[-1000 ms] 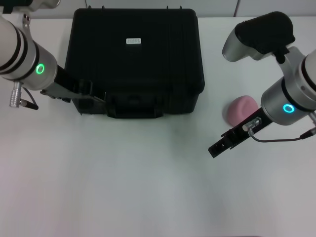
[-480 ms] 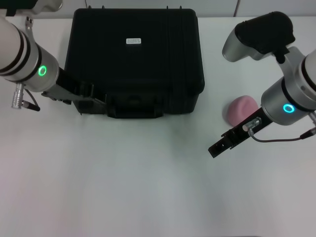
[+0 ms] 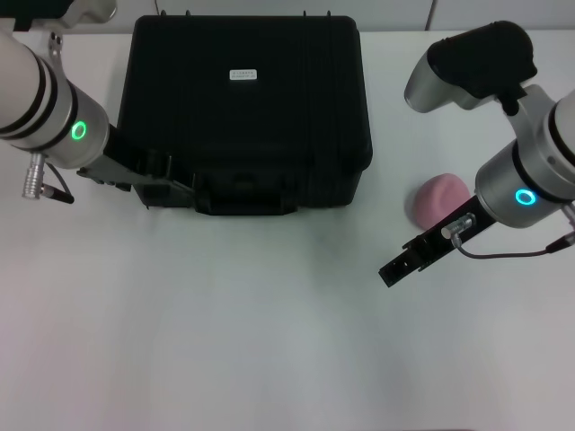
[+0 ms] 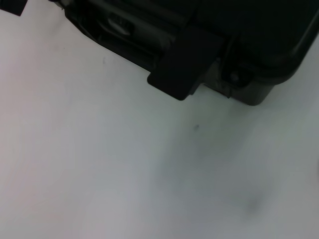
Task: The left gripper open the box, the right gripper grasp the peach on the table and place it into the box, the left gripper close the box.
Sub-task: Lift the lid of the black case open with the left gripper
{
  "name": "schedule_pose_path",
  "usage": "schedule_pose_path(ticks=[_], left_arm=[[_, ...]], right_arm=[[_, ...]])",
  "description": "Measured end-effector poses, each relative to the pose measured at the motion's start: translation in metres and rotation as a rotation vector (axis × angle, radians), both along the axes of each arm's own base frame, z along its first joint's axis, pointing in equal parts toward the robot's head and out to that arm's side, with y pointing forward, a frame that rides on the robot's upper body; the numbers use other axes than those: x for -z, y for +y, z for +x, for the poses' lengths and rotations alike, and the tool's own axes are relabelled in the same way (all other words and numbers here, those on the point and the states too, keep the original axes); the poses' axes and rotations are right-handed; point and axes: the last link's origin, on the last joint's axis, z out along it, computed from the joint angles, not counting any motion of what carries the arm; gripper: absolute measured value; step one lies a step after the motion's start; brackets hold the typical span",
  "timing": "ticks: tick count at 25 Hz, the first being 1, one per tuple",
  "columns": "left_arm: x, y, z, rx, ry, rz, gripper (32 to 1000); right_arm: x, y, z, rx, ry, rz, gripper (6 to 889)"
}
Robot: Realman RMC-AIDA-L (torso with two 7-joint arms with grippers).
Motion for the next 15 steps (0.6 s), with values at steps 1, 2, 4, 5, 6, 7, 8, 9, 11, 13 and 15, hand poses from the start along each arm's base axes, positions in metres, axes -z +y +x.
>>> schedule_pose_path(ticks=[1,2,4,5,6,7,8,9,11,13,15], left_arm=[[0.0,0.0,0.0,0.001,0.0,-0.001,857],[0.0001,-0.0001,0.0,0.002,0.001,-0.001,857],[0.0003,-0.0003,-0.0003,0.002,0.0,-0.002,857],[0.0005,-0.0003,-0.0005,0.003,0.0,-0.001,857],[0.0006,-0.0003,-0.0006,0.004,-0.001,-0.001,857],[0.0008,-0.0003,-0.0008,0.005,-0.002,0.0,857],[0.0009,-0.0004,-0.0009,0.005,-0.003,0.0,857],[0.0009,-0.0006,-0.0012,0.004,-0.003,-0.001,834],[0.0008,-0.0006,-0.0014,0.005,-0.001,-0.001,787],[0.0007,-0.0006,-0.0015,0.006,0.0,-0.002,741],[0.0005,-0.0006,-0.0016,0.006,0.0,-0.002,669]], right_arm=[[0.0,0.0,0.0,0.0,0.0,0.0,852],[0.0,0.0,0.0,0.0,0.0,0.0,852],[0.0,0.0,0.0,0.0,0.0,0.0,852],[0.0,0.0,0.0,0.0,0.0,0.0,852],[0.0,0.0,0.0,0.0,0.0,0.0,852],[0.0,0.0001,-0.0002,0.0,0.0,0.0,852],[0.0,0.0002,-0.0003,-0.001,0.0,0.0,852],[0.0,0.0002,-0.0003,-0.001,0.0,0.0,852],[0.0,0.0002,-0.0004,-0.001,0.0,0.0,852],[0.0,0.0003,-0.0004,-0.001,0.0,0.0,852],[0.0,0.0003,-0.0005,-0.001,0.0,0.0,852]])
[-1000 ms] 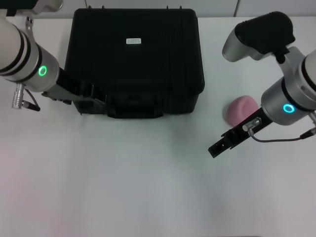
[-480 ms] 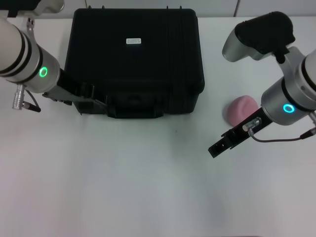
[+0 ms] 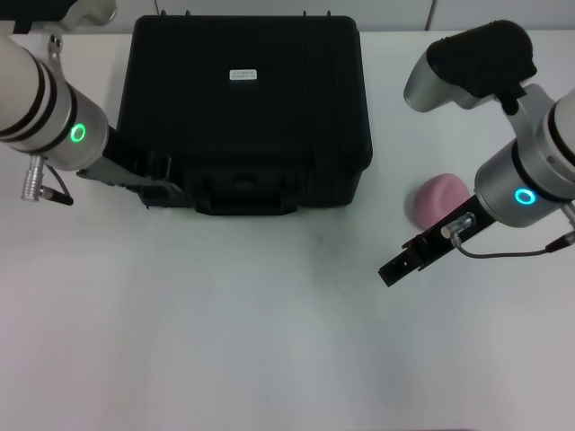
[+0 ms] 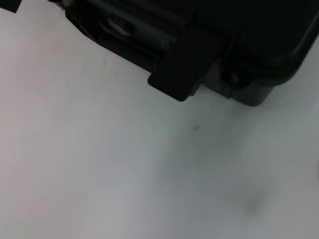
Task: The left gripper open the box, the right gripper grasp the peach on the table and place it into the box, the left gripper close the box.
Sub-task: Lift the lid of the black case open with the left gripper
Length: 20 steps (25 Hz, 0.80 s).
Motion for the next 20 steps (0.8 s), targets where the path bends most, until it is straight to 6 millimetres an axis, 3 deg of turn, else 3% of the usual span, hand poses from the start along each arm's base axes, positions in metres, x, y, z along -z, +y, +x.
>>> schedule_pose_path(ticks=[9,20], left_arm=[[-0.0004,0.0,-0.0007,-0.001,0.001,0.001,373],[-0.0005,-0.0001,-0.0009,-0.001,0.003,0.001,371]], right_arm=[[0.0,0.0,0.0,0.0,0.0,0.0,852],[0.0,0.0,0.0,0.0,0.0,0.0,853]])
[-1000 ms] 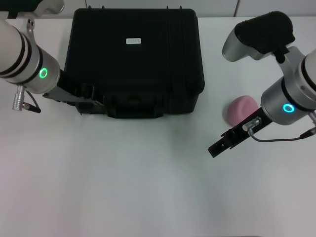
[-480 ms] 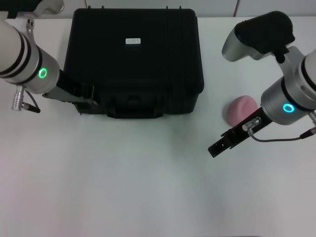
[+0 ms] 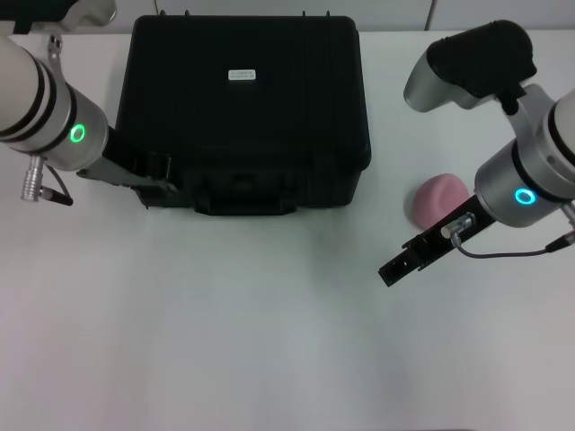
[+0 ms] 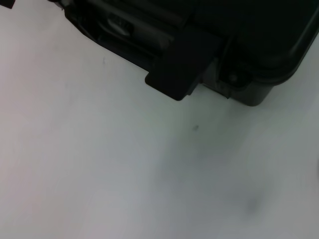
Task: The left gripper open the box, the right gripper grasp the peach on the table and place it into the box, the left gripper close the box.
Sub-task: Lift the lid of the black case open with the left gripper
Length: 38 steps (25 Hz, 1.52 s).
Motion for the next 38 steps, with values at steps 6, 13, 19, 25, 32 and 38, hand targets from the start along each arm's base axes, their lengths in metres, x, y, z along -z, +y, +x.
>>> schedule_pose_path(ticks=[6,13,19,25,32,38], left_arm=[[-0.001,-0.001,0.001,0.0,0.004,-0.006,371],[-0.003,-0.003,0.005,0.007,0.007,-0.01,372],[-0.007,-0.005,0.011,0.026,0.007,-0.008,372],[-0.011,-0.007,0.018,0.044,0.008,-0.009,372],[-0.017,-0.01,0.027,0.07,0.005,-0.001,372],[-0.022,-0.012,0.037,0.099,0.004,0.003,373]], right_arm=[[0.0,0.0,0.0,0.0,0.0,0.0,853],[0.0,0.0,0.0,0.0,0.0,0.0,853],[0.0,0.0,0.0,-0.001,0.001,0.001,852],[0.0,0.0,0.0,-0.001,0.0,0.002,852],[0.0,0.001,0.0,-0.002,0.0,0.002,852],[0.0,0.001,0.001,-0.001,-0.001,0.002,852]])
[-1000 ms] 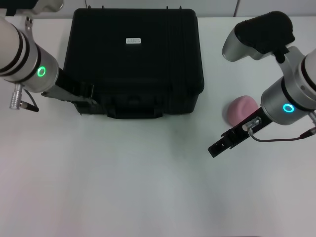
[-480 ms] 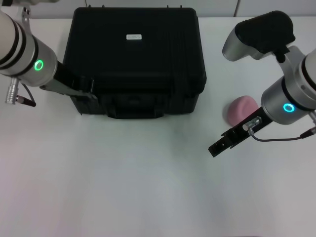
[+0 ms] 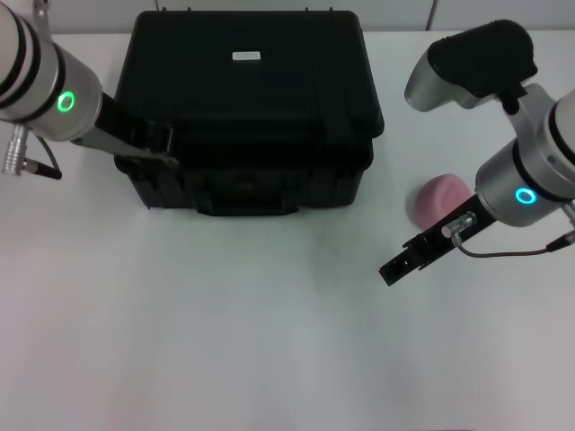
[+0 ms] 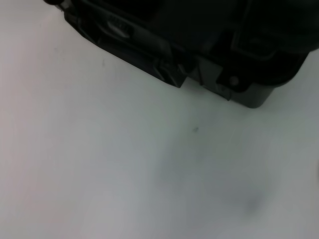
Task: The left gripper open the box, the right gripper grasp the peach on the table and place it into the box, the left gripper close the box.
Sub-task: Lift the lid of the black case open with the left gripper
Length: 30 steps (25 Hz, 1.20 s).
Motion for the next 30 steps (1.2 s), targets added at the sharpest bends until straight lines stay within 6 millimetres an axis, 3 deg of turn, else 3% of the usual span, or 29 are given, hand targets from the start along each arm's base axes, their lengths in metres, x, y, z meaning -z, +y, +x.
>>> schedule_pose_path(ticks=[16,30], left_arm=[[-0.006,0.0,0.017,0.048,0.012,-0.009,373],[-0.023,0.005,0.03,0.101,-0.003,0.025,373]], right_arm=[[0.002,0.001,0.003,0.011,-0.007,-0.008,853],[0.002,0.001,0.004,0.014,-0.008,-0.01,852]])
